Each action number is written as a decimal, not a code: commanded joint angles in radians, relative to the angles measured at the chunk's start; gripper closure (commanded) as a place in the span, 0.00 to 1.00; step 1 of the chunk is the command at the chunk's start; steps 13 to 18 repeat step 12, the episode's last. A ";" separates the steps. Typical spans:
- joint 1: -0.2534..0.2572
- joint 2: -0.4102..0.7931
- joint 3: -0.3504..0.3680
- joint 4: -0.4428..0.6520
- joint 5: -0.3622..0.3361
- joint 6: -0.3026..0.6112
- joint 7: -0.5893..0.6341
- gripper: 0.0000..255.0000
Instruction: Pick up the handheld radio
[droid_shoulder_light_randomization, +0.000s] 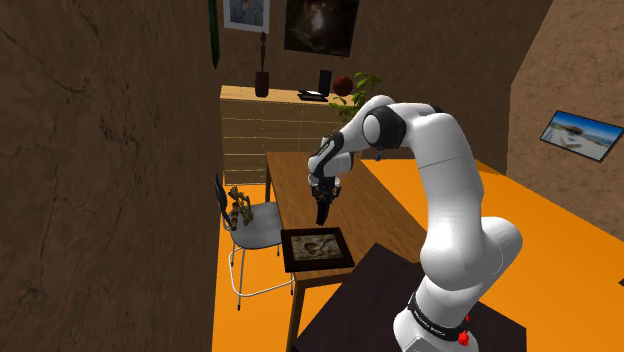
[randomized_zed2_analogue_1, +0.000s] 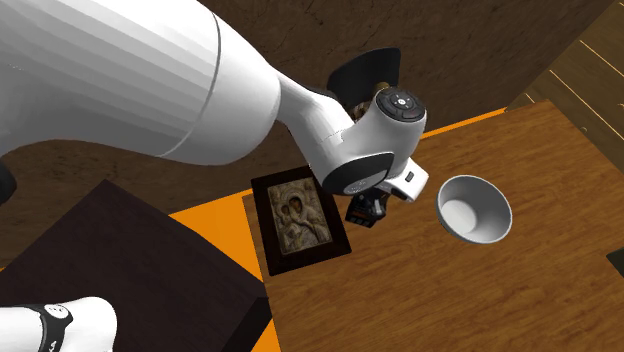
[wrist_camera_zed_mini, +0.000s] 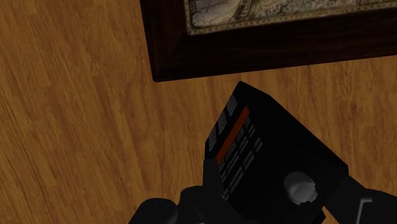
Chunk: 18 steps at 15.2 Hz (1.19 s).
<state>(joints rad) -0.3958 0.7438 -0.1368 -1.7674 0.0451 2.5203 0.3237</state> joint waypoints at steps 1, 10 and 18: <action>0.000 -0.021 -0.002 -0.005 -0.002 -0.016 -0.002 1.00; 0.008 -0.115 -0.012 -0.023 -0.012 -0.090 0.000 1.00; 0.008 -0.116 -0.013 -0.024 -0.012 -0.092 0.000 1.00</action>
